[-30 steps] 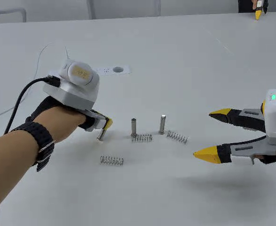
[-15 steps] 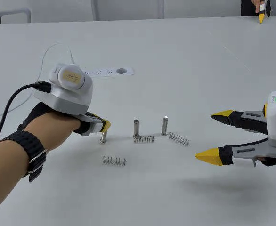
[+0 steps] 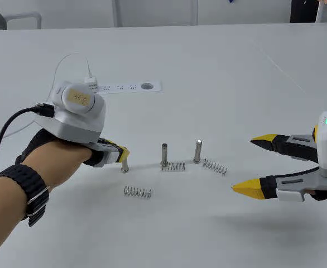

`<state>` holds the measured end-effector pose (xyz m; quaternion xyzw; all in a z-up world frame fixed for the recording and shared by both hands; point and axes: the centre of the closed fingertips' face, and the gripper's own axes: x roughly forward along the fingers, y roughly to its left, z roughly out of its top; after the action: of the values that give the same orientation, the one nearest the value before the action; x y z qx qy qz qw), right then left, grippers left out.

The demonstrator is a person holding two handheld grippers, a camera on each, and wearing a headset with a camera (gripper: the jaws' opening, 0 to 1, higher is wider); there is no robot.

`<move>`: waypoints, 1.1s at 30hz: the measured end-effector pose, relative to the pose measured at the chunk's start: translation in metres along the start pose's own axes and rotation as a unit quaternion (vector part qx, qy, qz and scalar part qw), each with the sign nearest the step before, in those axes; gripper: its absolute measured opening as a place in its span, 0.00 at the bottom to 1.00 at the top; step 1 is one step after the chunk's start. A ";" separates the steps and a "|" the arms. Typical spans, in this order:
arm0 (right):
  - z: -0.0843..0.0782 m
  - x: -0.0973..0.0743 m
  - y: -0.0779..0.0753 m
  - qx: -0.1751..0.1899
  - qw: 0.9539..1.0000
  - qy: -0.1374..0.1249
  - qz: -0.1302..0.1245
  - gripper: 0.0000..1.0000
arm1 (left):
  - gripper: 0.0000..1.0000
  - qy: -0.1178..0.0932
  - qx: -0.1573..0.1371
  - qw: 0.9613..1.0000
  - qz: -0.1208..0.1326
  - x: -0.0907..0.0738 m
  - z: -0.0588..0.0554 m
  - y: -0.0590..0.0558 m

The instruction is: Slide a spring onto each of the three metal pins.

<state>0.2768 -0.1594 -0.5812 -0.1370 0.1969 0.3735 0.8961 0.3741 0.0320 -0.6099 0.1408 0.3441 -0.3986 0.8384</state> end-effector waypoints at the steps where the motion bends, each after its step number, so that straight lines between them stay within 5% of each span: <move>1: 0.000 0.000 0.001 0.000 1.000 0.000 0.000 0.72 | 0.08 0.000 0.000 1.000 0.000 -0.001 0.000 0.000; 33: 0.002 0.001 0.002 -0.003 1.000 0.001 0.002 0.71 | 0.12 -0.030 0.013 0.999 -0.003 -0.003 -0.002 -0.002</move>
<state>0.2765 -0.1561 -0.5799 -0.1394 0.1973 0.3756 0.8948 0.3706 0.0336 -0.6088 0.1387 0.3143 -0.4092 0.8453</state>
